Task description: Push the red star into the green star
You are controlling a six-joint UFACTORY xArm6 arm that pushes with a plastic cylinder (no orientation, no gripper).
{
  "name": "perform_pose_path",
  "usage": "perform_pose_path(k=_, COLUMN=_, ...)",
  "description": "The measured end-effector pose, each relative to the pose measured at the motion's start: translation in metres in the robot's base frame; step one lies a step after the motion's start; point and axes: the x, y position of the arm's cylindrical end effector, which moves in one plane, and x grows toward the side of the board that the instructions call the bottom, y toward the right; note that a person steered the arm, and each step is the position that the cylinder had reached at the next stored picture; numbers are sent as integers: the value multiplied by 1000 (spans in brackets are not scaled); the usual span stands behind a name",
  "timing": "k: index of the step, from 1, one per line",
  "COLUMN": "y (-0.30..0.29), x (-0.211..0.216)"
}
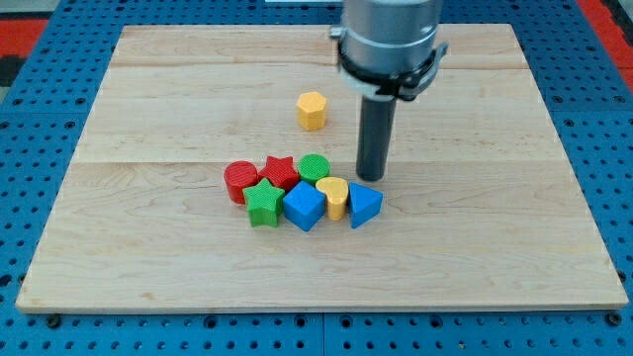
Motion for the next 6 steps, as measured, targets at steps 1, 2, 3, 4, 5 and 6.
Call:
perform_pose_path(k=1, y=-5, x=-34)
perform_pose_path(k=2, y=-65, x=-17)
perform_pose_path(k=3, y=-99, x=-17)
perform_pose_path(k=4, y=-99, x=15)
perform_pose_path(k=5, y=-92, x=33)
perform_pose_path(k=6, y=-91, x=-5)
